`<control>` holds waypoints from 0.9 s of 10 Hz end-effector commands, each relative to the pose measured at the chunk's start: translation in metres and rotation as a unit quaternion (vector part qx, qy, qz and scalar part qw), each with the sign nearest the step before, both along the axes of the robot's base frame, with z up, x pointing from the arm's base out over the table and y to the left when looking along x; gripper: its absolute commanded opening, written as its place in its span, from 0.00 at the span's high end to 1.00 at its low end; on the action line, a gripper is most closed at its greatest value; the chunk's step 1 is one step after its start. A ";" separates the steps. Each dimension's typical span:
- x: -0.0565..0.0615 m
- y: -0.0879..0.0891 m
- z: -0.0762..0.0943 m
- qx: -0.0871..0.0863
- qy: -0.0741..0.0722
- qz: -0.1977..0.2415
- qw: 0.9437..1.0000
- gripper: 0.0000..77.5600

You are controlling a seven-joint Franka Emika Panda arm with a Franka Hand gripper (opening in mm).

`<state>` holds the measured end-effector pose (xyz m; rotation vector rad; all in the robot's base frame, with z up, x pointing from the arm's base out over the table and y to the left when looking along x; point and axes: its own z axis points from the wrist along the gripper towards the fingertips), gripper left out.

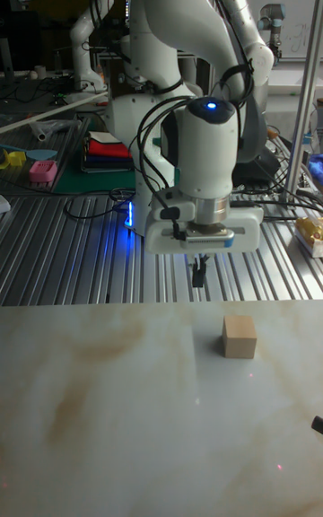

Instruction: Pick up the small block on the left and move it to the right

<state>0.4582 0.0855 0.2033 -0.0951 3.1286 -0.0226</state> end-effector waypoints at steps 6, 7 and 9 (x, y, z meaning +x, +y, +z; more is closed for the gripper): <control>0.001 -0.020 -0.003 -0.007 -0.003 0.005 1.000 0.98; 0.001 -0.023 -0.004 -0.006 -0.003 0.007 1.000 0.98; 0.001 -0.023 -0.005 -0.005 -0.002 0.003 1.000 0.98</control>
